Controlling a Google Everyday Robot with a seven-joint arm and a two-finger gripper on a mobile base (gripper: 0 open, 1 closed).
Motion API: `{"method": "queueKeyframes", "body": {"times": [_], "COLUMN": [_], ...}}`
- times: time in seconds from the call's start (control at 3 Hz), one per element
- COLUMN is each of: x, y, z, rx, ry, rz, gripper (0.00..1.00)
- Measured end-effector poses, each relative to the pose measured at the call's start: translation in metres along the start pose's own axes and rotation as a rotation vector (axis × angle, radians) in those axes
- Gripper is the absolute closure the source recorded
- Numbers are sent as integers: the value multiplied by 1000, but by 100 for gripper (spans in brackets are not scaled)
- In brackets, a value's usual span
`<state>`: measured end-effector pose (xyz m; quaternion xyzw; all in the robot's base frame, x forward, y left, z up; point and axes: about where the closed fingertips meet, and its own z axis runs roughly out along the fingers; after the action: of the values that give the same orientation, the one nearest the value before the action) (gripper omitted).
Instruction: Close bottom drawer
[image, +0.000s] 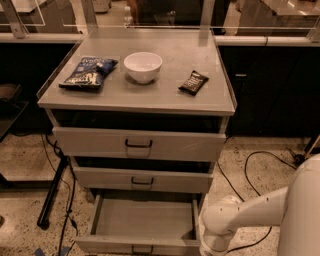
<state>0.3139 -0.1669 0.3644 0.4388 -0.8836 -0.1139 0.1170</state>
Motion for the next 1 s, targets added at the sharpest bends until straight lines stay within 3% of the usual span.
{"method": "queueKeyframes", "body": {"times": [0.33, 1.0], "x": [-1, -18], "y": [0, -24], "z": [13, 55], "rx": [-29, -75], "ry": [-1, -58], "rz": [16, 88], "gripper": [100, 100]}}
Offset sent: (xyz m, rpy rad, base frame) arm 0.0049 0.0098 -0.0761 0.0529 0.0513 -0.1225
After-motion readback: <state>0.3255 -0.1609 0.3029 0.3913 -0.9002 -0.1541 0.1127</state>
